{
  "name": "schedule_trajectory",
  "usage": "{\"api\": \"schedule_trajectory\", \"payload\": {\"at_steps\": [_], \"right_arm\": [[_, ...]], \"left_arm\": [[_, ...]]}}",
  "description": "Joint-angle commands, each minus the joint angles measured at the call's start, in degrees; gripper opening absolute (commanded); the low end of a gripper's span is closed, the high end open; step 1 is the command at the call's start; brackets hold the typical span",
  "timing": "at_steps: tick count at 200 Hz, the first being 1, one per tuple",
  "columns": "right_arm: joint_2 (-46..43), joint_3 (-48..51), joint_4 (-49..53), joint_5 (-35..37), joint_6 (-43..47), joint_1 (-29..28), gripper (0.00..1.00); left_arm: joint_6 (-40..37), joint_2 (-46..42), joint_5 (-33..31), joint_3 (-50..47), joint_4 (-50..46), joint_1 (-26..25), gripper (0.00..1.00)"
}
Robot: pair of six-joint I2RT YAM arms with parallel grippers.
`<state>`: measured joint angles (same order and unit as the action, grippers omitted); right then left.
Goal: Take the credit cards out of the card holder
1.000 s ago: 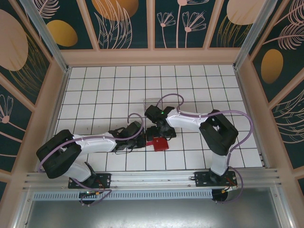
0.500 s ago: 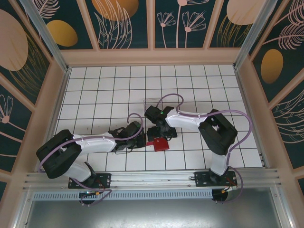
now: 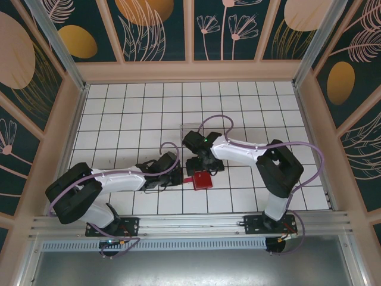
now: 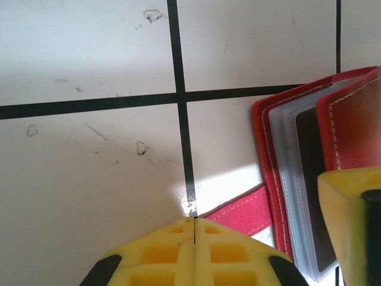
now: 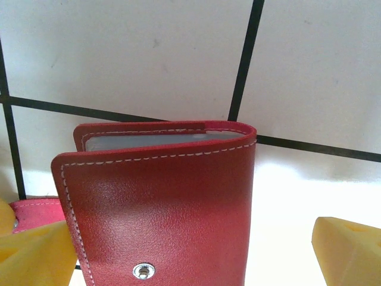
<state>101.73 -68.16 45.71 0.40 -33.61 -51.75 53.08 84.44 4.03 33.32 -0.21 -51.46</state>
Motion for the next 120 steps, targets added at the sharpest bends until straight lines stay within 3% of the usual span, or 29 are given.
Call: {"api": "schedule_trajectory", "payload": {"at_steps": [1, 23, 68, 120], "right_arm": [[-2.9, -0.8, 3.9, 3.4, -1.3, 0.4, 0.98], [-4.4, 0.0, 4.5, 3.9, -1.5, 1.2, 0.96], [-7.8, 3.0, 4.0, 3.5, -1.3, 3.1, 0.81], [-10.1, 7.0, 0.2, 0.7, -0.6, 5.2, 0.54]], "left_arm": [[0.1, -0.1, -0.7, 0.4, -1.4, 0.3, 0.0], [0.3, -0.6, -2.3, 1.0, -3.0, 0.4, 0.0], [0.6, -1.3, -6.1, 2.8, -7.5, 0.3, 0.0], [1.6, -2.0, -10.7, 4.6, -12.6, 0.7, 0.0]]}}
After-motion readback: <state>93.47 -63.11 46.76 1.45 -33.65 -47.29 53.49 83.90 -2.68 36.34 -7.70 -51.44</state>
